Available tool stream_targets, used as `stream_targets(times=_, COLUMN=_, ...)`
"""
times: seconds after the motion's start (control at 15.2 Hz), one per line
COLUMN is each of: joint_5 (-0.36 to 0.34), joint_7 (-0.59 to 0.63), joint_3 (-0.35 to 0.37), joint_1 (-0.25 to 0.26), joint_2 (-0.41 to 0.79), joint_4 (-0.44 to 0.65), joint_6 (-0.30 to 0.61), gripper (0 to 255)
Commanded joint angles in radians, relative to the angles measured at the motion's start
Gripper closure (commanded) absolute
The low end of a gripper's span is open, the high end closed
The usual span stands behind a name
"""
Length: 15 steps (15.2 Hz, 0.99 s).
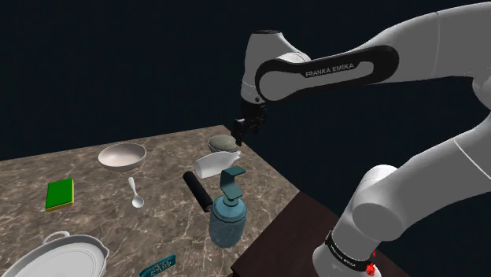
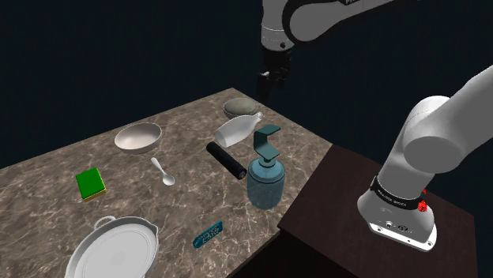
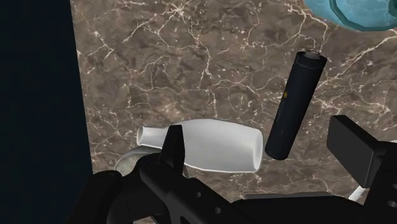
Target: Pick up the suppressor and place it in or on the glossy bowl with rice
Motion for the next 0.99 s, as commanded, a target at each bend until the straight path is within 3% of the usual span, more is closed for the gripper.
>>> stream_targets(times=0.0, joint_5=-0.005, joint_7=0.040, joint_3=0.022, joint_1=-0.002, joint_2=0.071, joint_4=0.002, joint_6=0.058, gripper=0)
stream_targets(times=0.4, joint_5=-0.052, joint_7=0.160, joint_3=0.074, joint_1=-0.015, joint_2=0.301, joint_4=0.060, joint_6=0.192, gripper=0)
stream_targets(times=0.92, joint_5=-0.171, joint_7=0.336, joint_3=0.099, joint_1=-0.004, joint_2=0.630, joint_4=0.214, joint_6=0.306, gripper=0)
